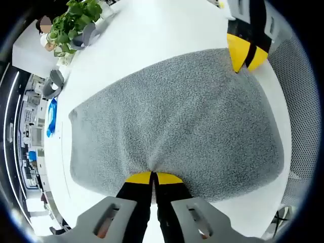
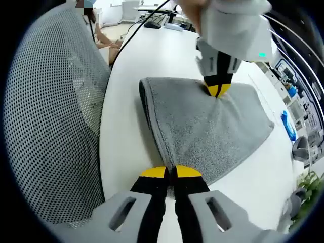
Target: Fold the towel on the table until its edges align and the towel forms a compact rectangular stack.
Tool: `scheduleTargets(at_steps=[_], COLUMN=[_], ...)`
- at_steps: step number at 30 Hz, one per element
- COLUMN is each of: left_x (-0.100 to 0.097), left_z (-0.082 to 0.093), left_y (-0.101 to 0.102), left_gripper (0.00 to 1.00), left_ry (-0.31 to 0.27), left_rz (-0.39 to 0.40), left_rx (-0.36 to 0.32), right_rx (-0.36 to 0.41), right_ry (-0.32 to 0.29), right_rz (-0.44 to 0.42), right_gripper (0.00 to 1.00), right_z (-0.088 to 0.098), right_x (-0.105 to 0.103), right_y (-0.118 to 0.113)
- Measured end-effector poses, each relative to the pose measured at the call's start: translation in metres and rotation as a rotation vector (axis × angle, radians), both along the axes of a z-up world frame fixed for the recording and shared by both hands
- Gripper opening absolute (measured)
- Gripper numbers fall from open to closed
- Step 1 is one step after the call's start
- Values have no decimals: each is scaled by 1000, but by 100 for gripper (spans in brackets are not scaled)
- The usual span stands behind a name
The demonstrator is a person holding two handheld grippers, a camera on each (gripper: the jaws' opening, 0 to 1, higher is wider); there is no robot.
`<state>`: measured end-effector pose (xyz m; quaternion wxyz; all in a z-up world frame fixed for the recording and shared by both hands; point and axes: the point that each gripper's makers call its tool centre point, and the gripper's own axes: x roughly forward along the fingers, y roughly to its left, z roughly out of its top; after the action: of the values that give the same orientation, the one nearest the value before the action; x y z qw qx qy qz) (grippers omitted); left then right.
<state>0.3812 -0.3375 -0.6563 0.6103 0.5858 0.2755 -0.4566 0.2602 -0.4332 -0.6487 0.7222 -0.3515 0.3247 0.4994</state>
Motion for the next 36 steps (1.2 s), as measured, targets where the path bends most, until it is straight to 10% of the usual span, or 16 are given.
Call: scheduleTargets(at_steps=[5, 9, 17, 26, 36], left_x=[-1, -1, -40, -111, -110], left_z=[3, 18, 82, 77, 61], left_y=[2, 0, -41, -78, -92], left_gripper=[2, 4, 16, 23, 25], left_ry=[-44, 72, 150, 217, 132], left_rz=[18, 221, 79, -89, -69], left_rx=[-87, -332, -657, -641, -563], right_rx=[68, 111, 136, 139, 162], right_ry=[1, -11, -7, -15, -29], right_rz=[-45, -68, -94, -110, -112], right_gripper=[1, 1, 1, 1, 1], right_z=[11, 20, 20, 22, 28], right_x=[5, 9, 11, 14, 14], right_y=[2, 5, 7, 9, 16])
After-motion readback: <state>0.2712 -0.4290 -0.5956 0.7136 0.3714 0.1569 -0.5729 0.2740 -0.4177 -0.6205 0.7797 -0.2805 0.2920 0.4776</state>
